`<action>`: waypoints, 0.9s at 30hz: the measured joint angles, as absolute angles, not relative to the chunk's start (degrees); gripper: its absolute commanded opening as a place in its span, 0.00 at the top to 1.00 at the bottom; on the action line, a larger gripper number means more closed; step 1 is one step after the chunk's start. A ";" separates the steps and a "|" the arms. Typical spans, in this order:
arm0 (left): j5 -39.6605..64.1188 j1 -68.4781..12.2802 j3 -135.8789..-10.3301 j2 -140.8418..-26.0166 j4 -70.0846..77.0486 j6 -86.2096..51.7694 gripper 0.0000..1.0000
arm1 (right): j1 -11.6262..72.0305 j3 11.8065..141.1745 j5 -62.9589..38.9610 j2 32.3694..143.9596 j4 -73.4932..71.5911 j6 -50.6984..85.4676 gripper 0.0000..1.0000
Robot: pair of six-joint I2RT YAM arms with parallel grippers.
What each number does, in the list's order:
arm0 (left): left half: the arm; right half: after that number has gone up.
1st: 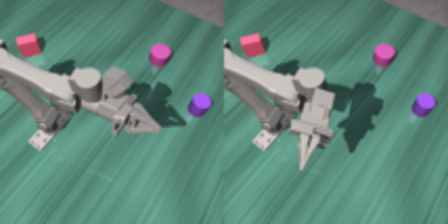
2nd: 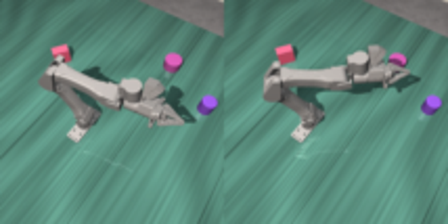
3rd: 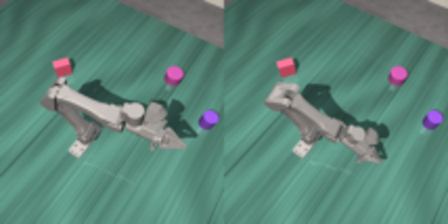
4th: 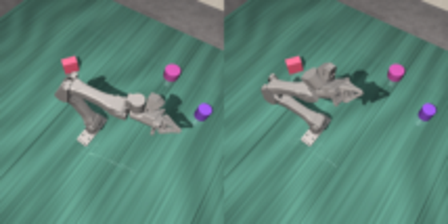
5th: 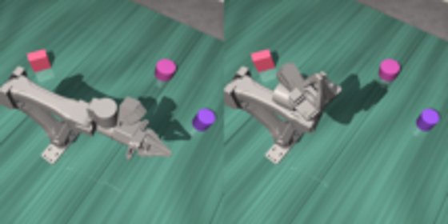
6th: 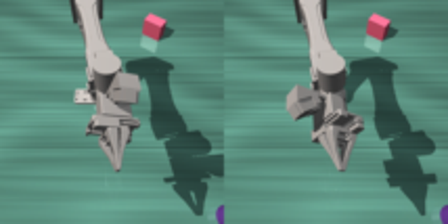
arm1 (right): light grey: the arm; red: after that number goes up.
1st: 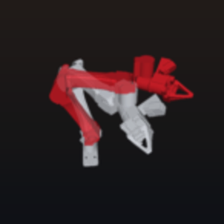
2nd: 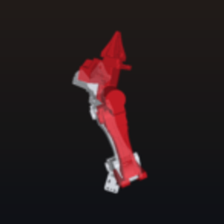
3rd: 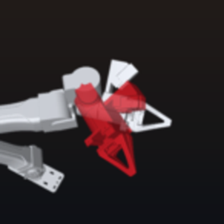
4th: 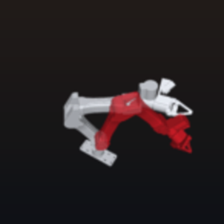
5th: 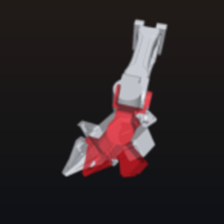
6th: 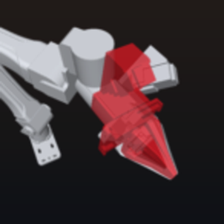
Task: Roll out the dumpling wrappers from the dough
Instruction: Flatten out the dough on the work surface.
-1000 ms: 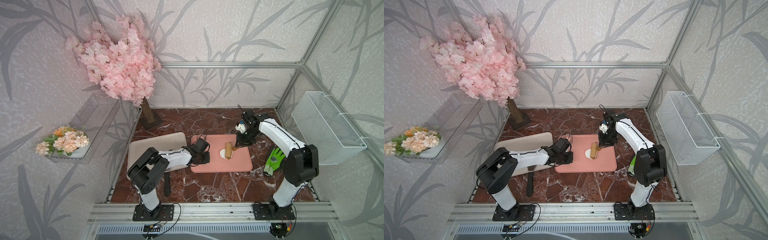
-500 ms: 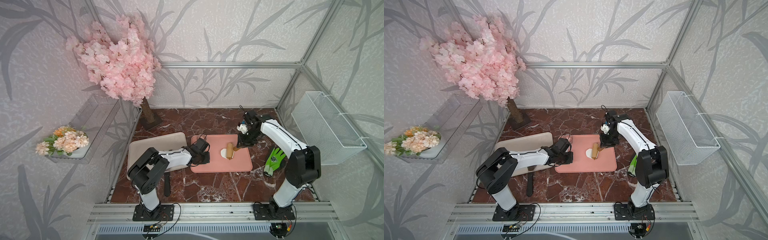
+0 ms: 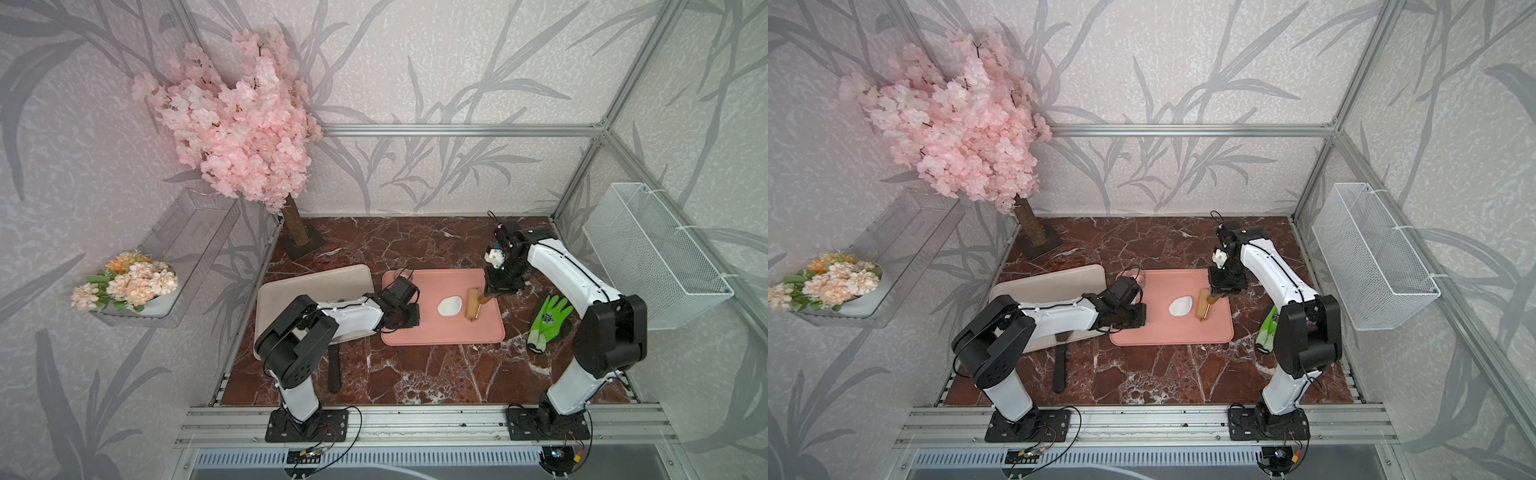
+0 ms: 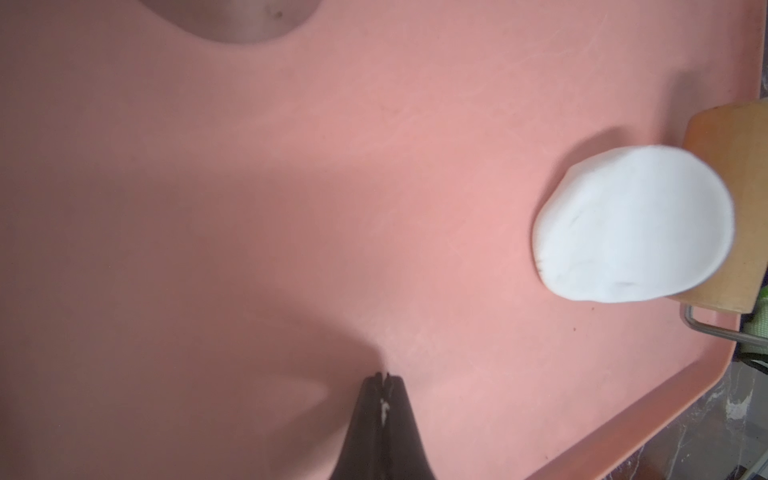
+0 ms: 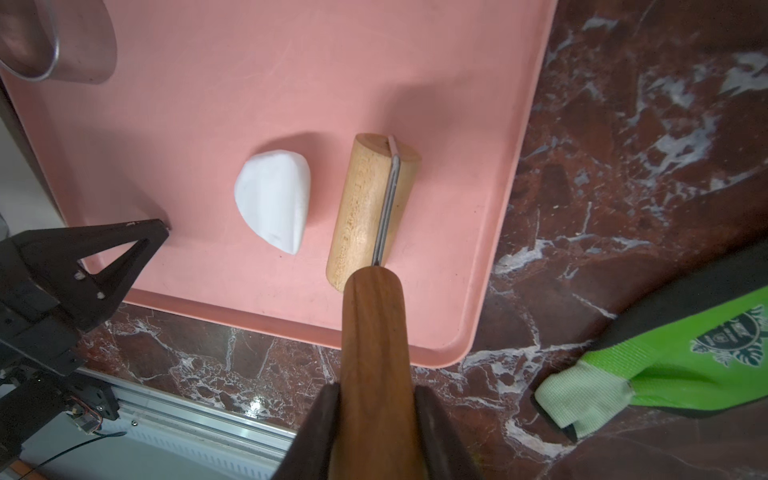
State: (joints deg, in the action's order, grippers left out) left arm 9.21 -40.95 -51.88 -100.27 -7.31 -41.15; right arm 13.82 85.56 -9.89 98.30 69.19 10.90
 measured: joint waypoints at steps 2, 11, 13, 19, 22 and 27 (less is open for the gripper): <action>9.23 -40.95 -51.81 -100.25 -7.16 -41.15 1.00 | 14.37 86.70 -7.70 98.30 70.46 10.87 1.00; 9.26 -40.97 -51.77 -100.25 -7.01 -41.15 1.00 | 21.37 99.70 -2.39 98.85 75.68 10.85 1.00; 9.26 -40.97 -51.77 -100.25 -7.01 -41.15 1.00 | 22.94 101.54 -2.46 99.88 75.66 10.87 1.00; 9.21 -40.99 -51.79 -100.27 -7.01 -41.15 1.00 | 24.80 100.82 -4.91 104.97 74.04 11.14 1.00; 9.21 -40.99 -51.81 -100.29 -7.03 -41.15 1.00 | 24.80 100.27 -6.59 106.85 73.08 11.40 1.00; 9.21 -40.99 -51.86 -100.33 -7.01 -41.15 1.00 | 24.95 99.96 -8.19 107.98 72.20 11.60 1.00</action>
State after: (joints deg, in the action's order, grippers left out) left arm 9.21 -40.99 -51.86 -100.33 -7.01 -41.15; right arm 24.95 99.96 -8.19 107.98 72.20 11.60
